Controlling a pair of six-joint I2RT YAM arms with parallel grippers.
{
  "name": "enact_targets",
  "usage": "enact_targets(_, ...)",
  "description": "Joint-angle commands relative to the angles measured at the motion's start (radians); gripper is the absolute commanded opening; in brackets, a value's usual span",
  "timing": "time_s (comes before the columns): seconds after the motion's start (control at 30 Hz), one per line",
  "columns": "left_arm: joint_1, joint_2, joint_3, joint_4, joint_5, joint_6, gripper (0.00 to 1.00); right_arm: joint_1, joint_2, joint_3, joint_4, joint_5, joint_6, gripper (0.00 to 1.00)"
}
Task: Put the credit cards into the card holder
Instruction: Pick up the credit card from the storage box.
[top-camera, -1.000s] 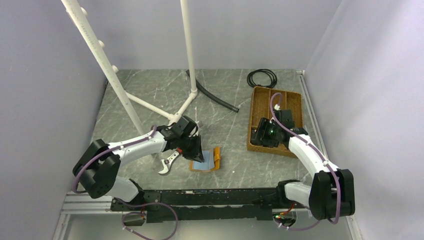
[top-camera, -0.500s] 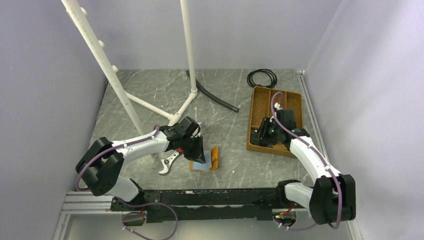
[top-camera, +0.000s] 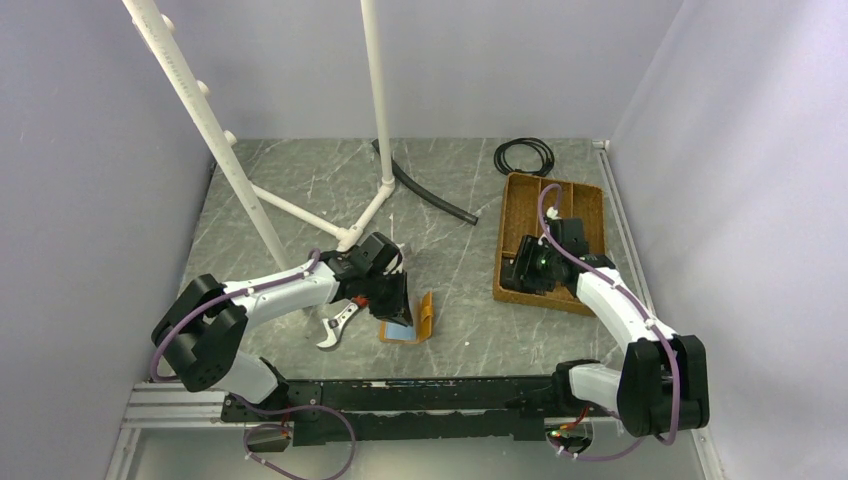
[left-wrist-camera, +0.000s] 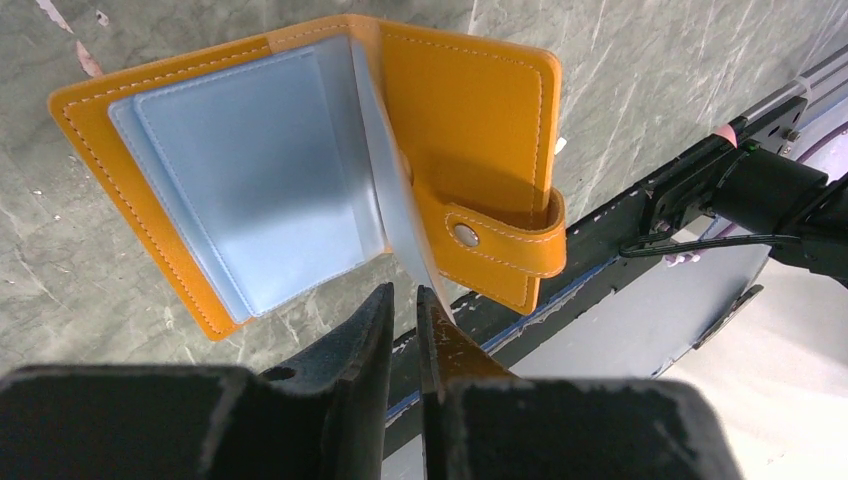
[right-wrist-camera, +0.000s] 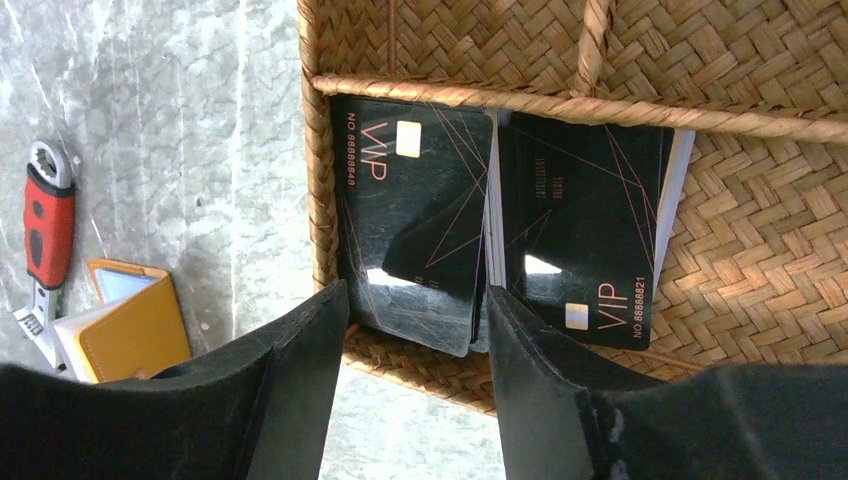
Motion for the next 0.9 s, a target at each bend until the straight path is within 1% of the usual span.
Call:
enact_targets(0.0, -0.007, 0.005, 0.034, 0.022, 0.007, -0.007, 0.19, -0.002, -0.002, 0.018, 0.054, -0.022, -0.027, 0.55)
enact_targets(0.23, -0.022, 0.028, 0.048, 0.037, 0.015, -0.014, 0.19, -0.001, -0.023, 0.014, 0.073, -0.061, -0.029, 0.51)
enact_targets(0.63, -0.040, 0.047, 0.060, 0.042, 0.014, -0.016, 0.19, -0.001, -0.065, 0.016, 0.062, -0.075, -0.013, 0.42)
enact_targets(0.87, -0.044, 0.049, 0.060, 0.043, 0.012, -0.015, 0.19, -0.001, -0.083, 0.015, 0.051, -0.081, -0.012, 0.40)
